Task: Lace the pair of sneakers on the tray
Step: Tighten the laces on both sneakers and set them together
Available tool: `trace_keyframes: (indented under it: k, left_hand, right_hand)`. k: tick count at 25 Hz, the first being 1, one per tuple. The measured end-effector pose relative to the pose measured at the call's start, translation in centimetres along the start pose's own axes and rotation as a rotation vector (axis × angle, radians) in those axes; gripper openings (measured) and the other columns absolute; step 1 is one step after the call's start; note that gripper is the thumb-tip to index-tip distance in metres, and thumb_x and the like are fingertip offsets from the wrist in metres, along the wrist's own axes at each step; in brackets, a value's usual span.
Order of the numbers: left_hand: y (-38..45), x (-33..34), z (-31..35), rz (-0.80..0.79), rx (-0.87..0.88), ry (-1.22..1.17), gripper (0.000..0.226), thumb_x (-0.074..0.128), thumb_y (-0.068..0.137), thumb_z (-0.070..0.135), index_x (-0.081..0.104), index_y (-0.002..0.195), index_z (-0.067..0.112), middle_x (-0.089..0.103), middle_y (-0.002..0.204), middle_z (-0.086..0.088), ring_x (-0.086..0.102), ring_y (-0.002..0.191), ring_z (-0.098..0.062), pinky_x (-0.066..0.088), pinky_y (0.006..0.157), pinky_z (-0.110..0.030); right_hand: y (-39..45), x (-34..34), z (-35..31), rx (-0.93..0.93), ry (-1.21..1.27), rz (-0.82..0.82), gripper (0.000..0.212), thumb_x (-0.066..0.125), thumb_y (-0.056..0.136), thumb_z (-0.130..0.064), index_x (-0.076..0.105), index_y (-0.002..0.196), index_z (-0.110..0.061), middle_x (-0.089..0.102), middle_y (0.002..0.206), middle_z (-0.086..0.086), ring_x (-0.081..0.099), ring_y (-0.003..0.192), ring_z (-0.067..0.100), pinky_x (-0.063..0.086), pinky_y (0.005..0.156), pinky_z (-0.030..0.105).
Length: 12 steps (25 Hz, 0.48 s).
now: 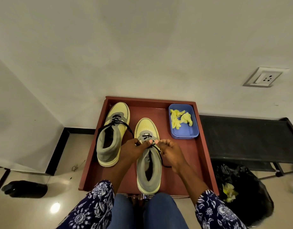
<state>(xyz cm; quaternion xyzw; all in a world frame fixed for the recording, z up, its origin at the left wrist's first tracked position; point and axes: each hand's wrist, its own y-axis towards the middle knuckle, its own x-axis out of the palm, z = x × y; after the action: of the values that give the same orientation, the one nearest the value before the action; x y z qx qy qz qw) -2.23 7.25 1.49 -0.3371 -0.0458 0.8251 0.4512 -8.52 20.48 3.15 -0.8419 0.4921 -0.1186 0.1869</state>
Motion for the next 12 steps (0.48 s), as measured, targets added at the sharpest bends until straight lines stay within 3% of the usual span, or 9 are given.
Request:
trace_keyframes:
  k: [4, 6, 9, 12]
  left_hand:
    - [0.6, 0.3, 0.7, -0.007, 0.044, 0.127, 0.023, 0.061, 0.084, 0.032, 0.056, 0.07, 0.014, 0.059, 0.072, -0.003, 0.057, 0.071, -0.02, 0.04, 0.063, -0.027]
    - [0.3, 0.2, 0.9, -0.013, -0.041, -0.111, 0.015, 0.056, 0.088, 0.02, 0.054, 0.077, 0.01, 0.055, 0.072, -0.004, 0.054, 0.066, -0.021, 0.041, 0.06, -0.027]
    - [-0.4, -0.4, 1.3, -0.039, -0.327, -0.628, 0.015, 0.049, 0.09, 0.015, 0.047, 0.075, 0.014, 0.038, 0.06, 0.002, 0.032, 0.049, -0.01, 0.026, 0.045, -0.022]
    - [-0.7, -1.2, 0.7, -0.058, -0.442, -0.799, 0.018, 0.048, 0.089, 0.017, 0.047, 0.07, 0.018, 0.036, 0.054, 0.005, 0.03, 0.041, -0.005, 0.025, 0.039, -0.018]
  right_hand:
    - [0.4, -0.4, 0.5, -0.012, -0.197, 0.013, 0.025, 0.061, 0.088, -0.026, 0.058, 0.067, -0.014, 0.048, 0.057, -0.002, 0.036, 0.052, 0.008, 0.035, 0.051, 0.019]
    - [0.5, -0.6, 0.9, 0.016, -0.192, 0.03, 0.029, 0.059, 0.09, -0.026, 0.054, 0.063, -0.015, 0.042, 0.054, -0.001, 0.032, 0.049, 0.009, 0.03, 0.049, 0.023]
    - [0.3, -0.6, 1.1, 0.029, -0.164, 0.048, 0.033, 0.058, 0.091, -0.023, 0.051, 0.059, -0.016, 0.04, 0.047, -0.004, 0.029, 0.044, 0.009, 0.027, 0.044, 0.022]
    - [0.2, -0.4, 1.2, 0.052, -0.144, 0.06, 0.033, 0.057, 0.091, -0.022, 0.051, 0.059, -0.016, 0.04, 0.044, -0.006, 0.03, 0.04, 0.007, 0.028, 0.042, 0.02]
